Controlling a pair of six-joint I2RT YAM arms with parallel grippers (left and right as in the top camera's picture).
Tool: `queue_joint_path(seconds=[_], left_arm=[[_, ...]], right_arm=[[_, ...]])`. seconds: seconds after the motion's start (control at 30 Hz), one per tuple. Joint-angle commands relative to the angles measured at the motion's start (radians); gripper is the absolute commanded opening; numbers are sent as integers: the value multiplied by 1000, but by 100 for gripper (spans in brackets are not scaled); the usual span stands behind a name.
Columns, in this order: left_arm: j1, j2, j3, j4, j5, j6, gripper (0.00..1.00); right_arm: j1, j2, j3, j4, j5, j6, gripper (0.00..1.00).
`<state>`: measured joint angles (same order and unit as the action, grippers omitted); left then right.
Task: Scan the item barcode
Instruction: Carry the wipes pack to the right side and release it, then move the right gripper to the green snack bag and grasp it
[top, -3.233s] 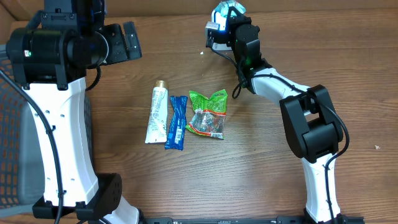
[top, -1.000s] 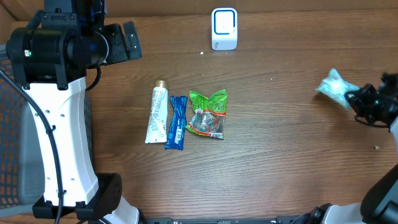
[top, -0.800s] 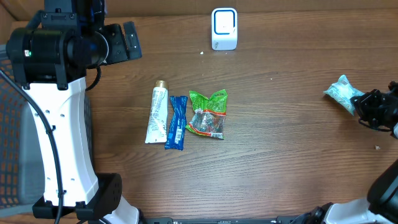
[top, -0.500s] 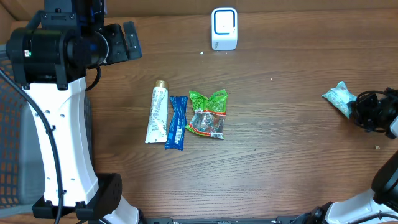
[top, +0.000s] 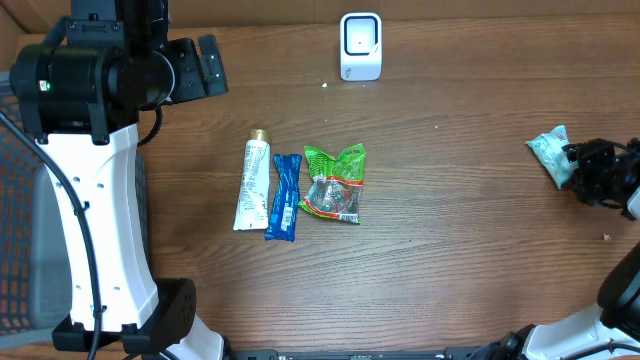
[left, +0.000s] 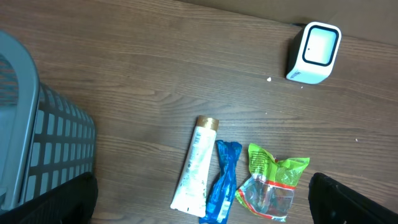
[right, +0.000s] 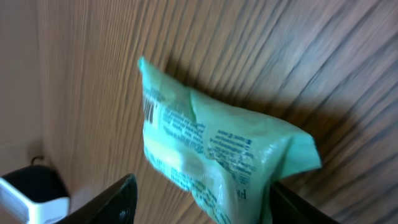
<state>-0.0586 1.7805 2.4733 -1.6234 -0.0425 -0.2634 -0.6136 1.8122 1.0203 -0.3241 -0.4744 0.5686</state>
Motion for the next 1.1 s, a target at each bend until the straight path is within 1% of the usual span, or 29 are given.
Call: queue_joint_path(seconds=[0.0,0.07,0.1,0.2,0.33,0.4,0.5,0.53,0.57,0.73,0.87,0.93,1.07], left_arm=[[-1,-2,-3,4,-10,-14,100],[-1,-2,-3,4,-10,-14,100],[-1,-2,-3,3,-10,-14,100],[-1,-2,-3,4,-10,-14,100],[-1,-2,-3,3,-10,-14,100],[-1,-2,-3,3,-10,-14,100],[-1,-2,-3,3,-10,-14,100],[-1,-2,-3,3,-10,-14,100],[-1,-2,-3,3,-10,-14,100],[-1,-2,-3,4,-10,-14,100],[-1,-2,-3,4,-10,-14,100],[-1,-2,-3,3,-10,-14,100],[-1,-2,-3,3,-10,-14,100]], right_arm=[[1,-23,45,-37,-95,14,67],[3,-53,92,-109,-116,0,70],[5,-71,115,-148,-114,-2,71],[13,-129,166,-245,-77,-30,68],[26,-223,180,-285,-63,-30,71],[37,-255,180,-296,-79,-31,74],[81,-275,180,-330,-127,-78,82],[106,-275,180,-346,-144,-98,89],[134,-273,178,-362,-149,-110,100],[314,-247,176,-390,-145,-133,100],[511,-215,176,-329,-142,-263,100],[616,-191,176,-297,-98,-288,100],[799,-121,176,-240,46,-290,100]])
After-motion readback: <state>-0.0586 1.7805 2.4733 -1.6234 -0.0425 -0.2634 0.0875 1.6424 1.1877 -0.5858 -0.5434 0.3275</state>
